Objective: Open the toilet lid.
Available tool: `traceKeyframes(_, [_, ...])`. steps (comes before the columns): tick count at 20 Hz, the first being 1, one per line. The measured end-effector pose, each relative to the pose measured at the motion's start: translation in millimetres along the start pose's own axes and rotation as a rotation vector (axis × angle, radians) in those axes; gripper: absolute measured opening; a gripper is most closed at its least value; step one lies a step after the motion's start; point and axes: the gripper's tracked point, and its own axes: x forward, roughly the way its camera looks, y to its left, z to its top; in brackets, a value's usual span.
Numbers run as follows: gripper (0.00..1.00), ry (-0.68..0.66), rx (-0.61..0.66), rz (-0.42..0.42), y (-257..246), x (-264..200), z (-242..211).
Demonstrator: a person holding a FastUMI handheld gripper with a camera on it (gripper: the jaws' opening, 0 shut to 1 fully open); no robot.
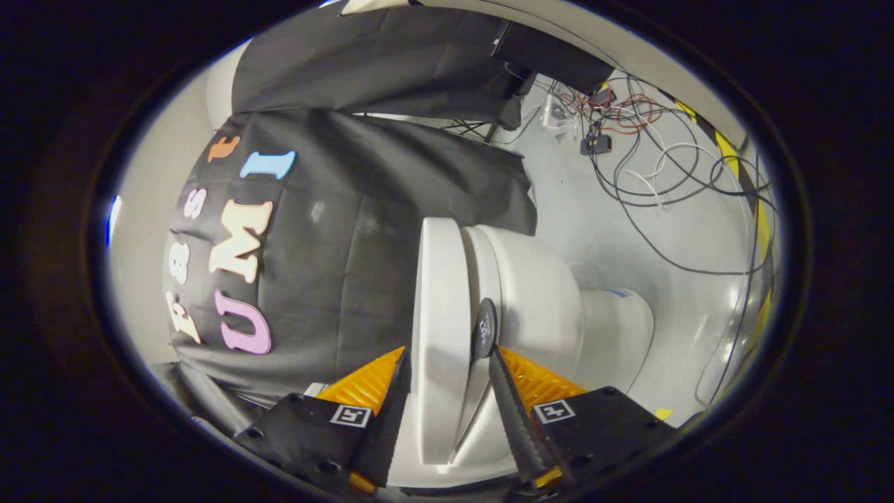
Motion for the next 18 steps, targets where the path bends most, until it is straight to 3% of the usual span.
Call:
traceKeyframes(2, [0.70, 0.001, 0.037, -0.003, 0.6, 0.3, 2.2])
traceKeyframes(5, [0.70, 0.017, -0.037, -0.017, -1.1, -3.3, -6.7])
traceKeyframes(10, [0.70, 0.025, 0.021, -0.044, -11.0, -1.1, 3.6])
traceKeyframes(15, [0.49, -0.048, 0.060, -0.057, -19.2, 3.5, 26.0])
traceKeyframes(18, [0.14, -0.068, 0.082, -0.092, -30.5, 5.5, 31.5])
